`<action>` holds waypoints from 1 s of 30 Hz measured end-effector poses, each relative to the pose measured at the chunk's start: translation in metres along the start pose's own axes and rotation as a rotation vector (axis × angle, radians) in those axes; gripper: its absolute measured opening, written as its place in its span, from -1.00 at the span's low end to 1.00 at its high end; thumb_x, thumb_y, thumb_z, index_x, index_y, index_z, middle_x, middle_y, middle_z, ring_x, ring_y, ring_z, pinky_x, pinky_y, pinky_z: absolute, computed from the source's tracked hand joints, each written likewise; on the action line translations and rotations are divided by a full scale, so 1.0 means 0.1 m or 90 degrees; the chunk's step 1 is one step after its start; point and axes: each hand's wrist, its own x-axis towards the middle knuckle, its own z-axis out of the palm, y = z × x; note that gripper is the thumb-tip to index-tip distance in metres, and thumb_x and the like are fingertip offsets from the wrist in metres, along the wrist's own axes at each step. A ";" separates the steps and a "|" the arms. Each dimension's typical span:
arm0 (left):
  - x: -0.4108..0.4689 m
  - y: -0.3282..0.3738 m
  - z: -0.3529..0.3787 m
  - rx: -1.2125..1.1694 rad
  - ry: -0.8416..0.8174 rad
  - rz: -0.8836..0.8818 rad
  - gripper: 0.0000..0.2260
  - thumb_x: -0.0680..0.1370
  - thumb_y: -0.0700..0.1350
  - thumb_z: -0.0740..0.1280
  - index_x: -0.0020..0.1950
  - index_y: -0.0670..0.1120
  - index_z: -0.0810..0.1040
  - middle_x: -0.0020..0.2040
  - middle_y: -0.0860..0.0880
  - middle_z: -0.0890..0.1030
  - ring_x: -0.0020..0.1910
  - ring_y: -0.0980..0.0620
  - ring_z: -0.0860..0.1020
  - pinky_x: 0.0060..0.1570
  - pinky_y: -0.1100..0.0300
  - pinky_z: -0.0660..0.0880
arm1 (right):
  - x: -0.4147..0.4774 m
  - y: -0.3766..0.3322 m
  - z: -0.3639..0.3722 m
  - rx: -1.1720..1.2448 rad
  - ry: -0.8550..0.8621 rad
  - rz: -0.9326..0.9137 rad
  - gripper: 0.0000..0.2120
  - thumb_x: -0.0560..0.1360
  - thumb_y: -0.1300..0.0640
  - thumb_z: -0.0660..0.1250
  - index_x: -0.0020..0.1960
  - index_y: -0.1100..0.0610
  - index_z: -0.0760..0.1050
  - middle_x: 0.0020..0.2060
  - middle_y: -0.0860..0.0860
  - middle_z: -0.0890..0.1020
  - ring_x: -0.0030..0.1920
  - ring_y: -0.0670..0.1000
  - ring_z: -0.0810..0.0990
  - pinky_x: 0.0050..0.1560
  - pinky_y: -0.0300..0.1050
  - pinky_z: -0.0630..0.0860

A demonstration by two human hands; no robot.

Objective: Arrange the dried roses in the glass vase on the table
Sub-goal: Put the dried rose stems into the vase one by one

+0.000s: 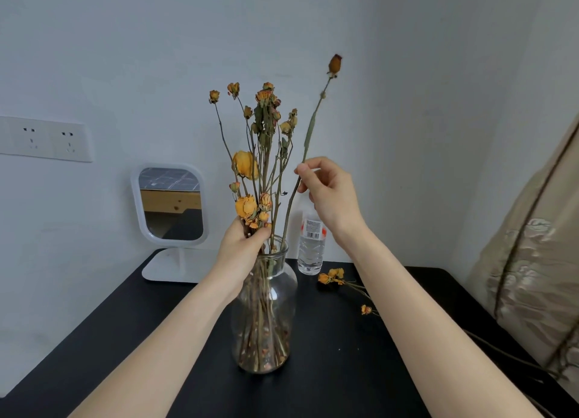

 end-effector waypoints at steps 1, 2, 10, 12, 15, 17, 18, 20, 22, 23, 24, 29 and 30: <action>0.00 0.00 0.00 0.002 0.000 0.001 -0.74 0.56 -0.13 0.26 0.24 -0.01 0.46 -0.02 0.16 0.54 0.05 0.11 0.47 0.13 0.13 0.36 | -0.01 0.02 0.01 -0.026 -0.015 -0.002 -0.90 0.55 0.09 0.28 -0.10 0.08 0.53 -0.42 -0.08 0.52 -0.43 -0.18 0.40 -0.30 -0.24 0.35; 0.00 -0.01 -0.01 0.005 0.001 0.003 -0.74 0.56 -0.13 0.27 0.24 -0.01 0.46 -0.01 0.16 0.54 0.04 0.12 0.48 0.12 0.13 0.36 | -0.03 0.04 0.02 -0.053 -0.032 -0.003 -0.89 0.54 0.08 0.29 -0.11 0.08 0.54 -0.41 -0.08 0.53 -0.44 -0.20 0.42 -0.30 -0.26 0.36; 0.00 -0.03 0.00 0.002 0.005 0.024 -0.83 0.55 -0.13 0.28 0.08 0.11 0.46 -0.04 0.18 0.57 -0.01 0.19 0.51 0.04 0.15 0.40 | -0.17 0.15 0.07 -0.203 -0.154 0.043 -0.81 0.48 0.06 0.38 -0.15 0.19 0.62 -0.26 0.00 0.63 -0.22 -0.04 0.55 -0.11 -0.08 0.52; 0.00 -0.03 0.00 -0.002 0.002 0.029 -0.83 0.55 -0.14 0.28 0.08 0.11 0.46 -0.03 0.17 0.58 0.00 0.19 0.52 0.04 0.16 0.41 | -0.20 0.18 0.08 -0.236 -0.178 0.058 -0.82 0.47 0.05 0.39 -0.15 0.18 0.64 -0.23 0.02 0.65 -0.17 -0.01 0.59 -0.07 -0.05 0.54; -0.01 -0.03 -0.01 0.002 0.005 0.027 -0.84 0.55 -0.14 0.27 0.07 0.09 0.47 -0.01 0.12 0.59 0.05 0.10 0.54 0.09 0.11 0.45 | -0.25 0.21 0.10 -0.280 -0.213 0.085 -0.84 0.46 0.05 0.40 -0.17 0.15 0.63 -0.25 0.00 0.64 -0.17 0.00 0.59 -0.10 -0.08 0.56; -0.01 -0.02 0.00 0.007 0.011 0.022 -0.85 0.55 -0.14 0.27 0.08 0.07 0.47 -0.02 0.11 0.59 0.06 0.06 0.54 0.13 0.07 0.46 | -0.27 0.22 0.10 -0.311 -0.249 0.104 -0.85 0.46 0.06 0.40 -0.22 0.12 0.59 -0.31 -0.03 0.59 -0.22 -0.03 0.56 -0.19 -0.17 0.53; -0.01 -0.02 0.00 0.008 0.014 0.018 -0.85 0.55 -0.14 0.27 0.08 0.06 0.47 -0.02 0.10 0.59 0.07 0.05 0.54 0.14 0.06 0.46 | -0.27 0.22 0.10 -0.323 -0.260 0.110 -0.86 0.46 0.06 0.40 -0.24 0.10 0.57 -0.33 -0.05 0.56 -0.25 -0.05 0.53 -0.23 -0.21 0.50; -0.02 -0.02 0.00 0.011 0.016 0.012 -0.84 0.55 -0.14 0.27 0.11 0.03 0.47 0.02 0.05 0.59 0.09 0.02 0.54 0.16 0.03 0.47 | -0.27 0.22 0.10 -0.326 -0.260 0.111 -0.86 0.45 0.03 0.40 -0.21 0.09 0.57 -0.33 -0.05 0.55 -0.28 -0.07 0.50 -0.26 -0.22 0.46; -0.02 -0.02 0.00 0.012 0.012 0.012 -0.82 0.55 -0.15 0.26 0.14 0.01 0.47 0.06 0.03 0.59 0.11 0.02 0.54 0.17 0.03 0.46 | -0.27 0.20 0.10 -0.293 -0.235 0.102 -0.84 0.44 0.02 0.41 -0.16 0.11 0.60 -0.30 -0.04 0.56 -0.27 -0.07 0.51 -0.22 -0.17 0.49; -0.02 -0.02 0.00 0.010 0.010 0.014 -0.81 0.55 -0.15 0.26 0.15 0.01 0.47 0.06 0.02 0.60 0.11 0.02 0.54 0.17 0.04 0.46 | -0.27 0.20 0.10 -0.276 -0.222 0.097 -0.84 0.45 0.03 0.41 -0.15 0.13 0.62 -0.29 -0.02 0.58 -0.25 -0.05 0.52 -0.19 -0.14 0.51; -0.02 -0.02 0.00 0.009 0.009 0.016 -0.81 0.55 -0.16 0.26 0.15 0.01 0.47 0.06 0.02 0.60 0.11 0.02 0.54 0.17 0.04 0.46 | -0.27 0.19 0.11 -0.267 -0.214 0.091 -0.84 0.45 0.04 0.40 -0.14 0.15 0.63 -0.26 0.00 0.60 -0.22 -0.04 0.54 -0.15 -0.12 0.52; -0.02 -0.02 0.00 0.001 0.011 0.019 -0.81 0.55 -0.16 0.27 0.14 0.03 0.47 0.07 0.04 0.60 0.11 0.03 0.54 0.21 0.01 0.45 | -0.28 0.19 0.11 -0.307 -0.230 0.097 -0.86 0.46 0.09 0.40 -0.17 0.16 0.61 -0.28 -0.01 0.59 -0.21 -0.02 0.55 -0.16 -0.14 0.54; -0.02 -0.02 0.00 0.001 0.011 0.020 -0.82 0.55 -0.16 0.26 0.13 0.04 0.47 0.06 0.05 0.59 0.11 0.04 0.54 0.21 0.01 0.45 | -0.28 0.20 0.11 -0.316 -0.242 0.106 -0.88 0.45 0.10 0.40 -0.20 0.15 0.59 -0.31 -0.03 0.57 -0.24 -0.04 0.53 -0.20 -0.17 0.51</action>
